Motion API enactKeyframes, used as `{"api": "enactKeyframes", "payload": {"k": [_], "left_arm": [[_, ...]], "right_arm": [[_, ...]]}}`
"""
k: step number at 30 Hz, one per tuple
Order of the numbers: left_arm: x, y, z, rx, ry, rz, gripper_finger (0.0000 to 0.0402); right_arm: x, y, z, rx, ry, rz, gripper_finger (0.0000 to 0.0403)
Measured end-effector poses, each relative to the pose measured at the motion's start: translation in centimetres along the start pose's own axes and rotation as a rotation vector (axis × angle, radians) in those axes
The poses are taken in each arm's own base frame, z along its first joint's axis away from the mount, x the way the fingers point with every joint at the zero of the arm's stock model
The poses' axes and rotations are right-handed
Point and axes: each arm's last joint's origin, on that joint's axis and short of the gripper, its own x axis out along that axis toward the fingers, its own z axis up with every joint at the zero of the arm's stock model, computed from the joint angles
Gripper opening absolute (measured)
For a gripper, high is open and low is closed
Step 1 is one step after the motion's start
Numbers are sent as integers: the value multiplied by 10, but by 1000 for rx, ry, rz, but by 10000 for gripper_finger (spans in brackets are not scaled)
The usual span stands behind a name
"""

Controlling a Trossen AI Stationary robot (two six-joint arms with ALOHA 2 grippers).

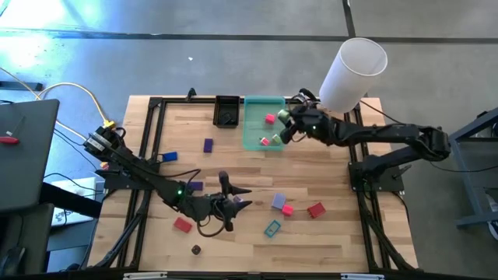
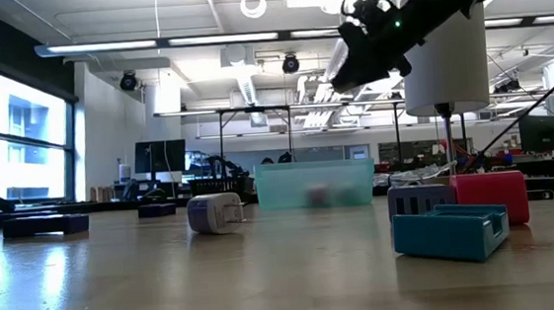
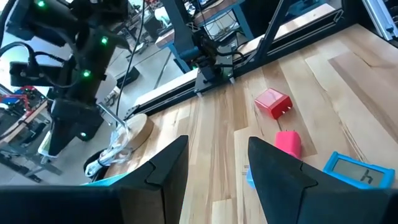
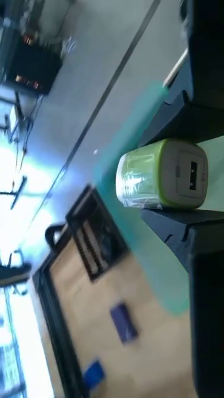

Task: Pick & Place Office items
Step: Put the green charger adapter into the green bin

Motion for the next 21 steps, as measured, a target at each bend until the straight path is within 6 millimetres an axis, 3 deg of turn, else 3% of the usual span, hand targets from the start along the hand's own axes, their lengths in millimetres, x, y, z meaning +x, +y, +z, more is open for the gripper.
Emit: {"api": "enactKeyframes", "payload": {"k": [3, 7, 12, 15, 21], "left_arm": [[2, 2, -1, -2, 3, 6, 159], [3, 3, -1, -35, 6, 11, 159], [3, 3, -2, -119, 17, 9, 159], [3, 2, -4, -135, 31, 5, 159], [3, 2, -6, -141, 43, 3, 159]], "right_arm": [[2, -1, 12, -18, 64, -24, 120], [5, 4, 42, -29, 154, -48, 120], [22, 4, 68, -25, 235, -102, 120], [40, 3, 67, -24, 287, -106, 120], [81, -6, 41, -2, 419, -100, 120]]}}
